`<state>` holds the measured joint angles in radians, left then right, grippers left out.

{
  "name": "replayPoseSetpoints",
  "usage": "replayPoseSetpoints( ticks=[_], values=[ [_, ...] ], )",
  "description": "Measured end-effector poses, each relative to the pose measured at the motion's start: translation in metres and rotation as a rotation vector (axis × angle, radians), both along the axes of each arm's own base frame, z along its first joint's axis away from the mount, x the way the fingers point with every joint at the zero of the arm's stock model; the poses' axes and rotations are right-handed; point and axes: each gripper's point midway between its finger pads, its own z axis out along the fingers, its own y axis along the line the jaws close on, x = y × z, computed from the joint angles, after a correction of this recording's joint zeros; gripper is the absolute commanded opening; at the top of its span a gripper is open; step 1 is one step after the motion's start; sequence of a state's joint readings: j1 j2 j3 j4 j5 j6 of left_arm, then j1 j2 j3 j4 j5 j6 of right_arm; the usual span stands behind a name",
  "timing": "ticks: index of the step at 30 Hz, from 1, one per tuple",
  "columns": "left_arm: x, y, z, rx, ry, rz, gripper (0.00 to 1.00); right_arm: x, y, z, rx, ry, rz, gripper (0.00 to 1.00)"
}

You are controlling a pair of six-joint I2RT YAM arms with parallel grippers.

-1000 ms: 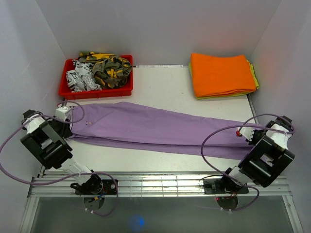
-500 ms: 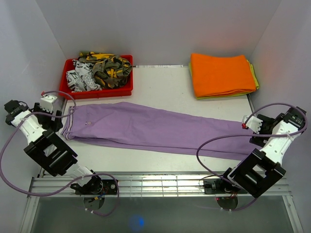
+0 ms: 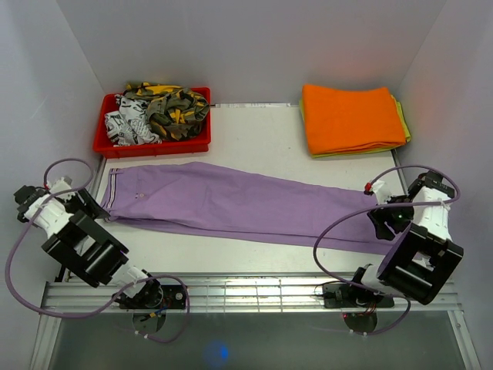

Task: Fold and stack the trousers
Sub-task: Fold the trousers

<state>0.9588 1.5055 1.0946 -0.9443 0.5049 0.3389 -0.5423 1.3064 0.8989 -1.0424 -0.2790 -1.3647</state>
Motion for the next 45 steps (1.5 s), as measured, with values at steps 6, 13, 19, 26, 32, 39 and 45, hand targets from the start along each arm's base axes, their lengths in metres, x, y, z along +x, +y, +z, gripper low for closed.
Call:
replayPoseSetpoints(
  ticks=[6, 13, 19, 26, 32, 39, 45],
  values=[
    [-0.001, -0.012, -0.007, -0.083, 0.008, 0.236, 0.69, 0.008, -0.001, -0.013, 0.037, 0.022, -0.195, 0.66],
    [0.004, -0.020, -0.026, -0.204, 0.018, 0.430, 0.69, 0.000, 0.002, -0.039, 0.048, 0.083, -0.302, 0.71],
    [0.009, -0.023, -0.043, -0.257, 0.003, 0.529, 0.67, -0.005, -0.001, -0.054, 0.024, 0.110, -0.342, 0.78],
    [0.014, -0.023, -0.054, -0.279, -0.032, 0.589, 0.54, -0.006, -0.006, -0.057, -0.011, 0.100, -0.344, 0.80],
    [0.027, -0.013, -0.046, -0.273, -0.106, 0.611, 0.47, -0.005, -0.008, -0.058, -0.028, 0.090, -0.344, 0.80],
    [0.035, -0.006, -0.042, -0.273, -0.145, 0.636, 0.37, -0.004, -0.011, -0.059, -0.041, 0.083, -0.346, 0.80],
    [0.040, -0.001, -0.039, -0.270, -0.172, 0.638, 0.87, 0.000, -0.016, -0.059, -0.063, 0.068, -0.348, 0.80]
  ],
)
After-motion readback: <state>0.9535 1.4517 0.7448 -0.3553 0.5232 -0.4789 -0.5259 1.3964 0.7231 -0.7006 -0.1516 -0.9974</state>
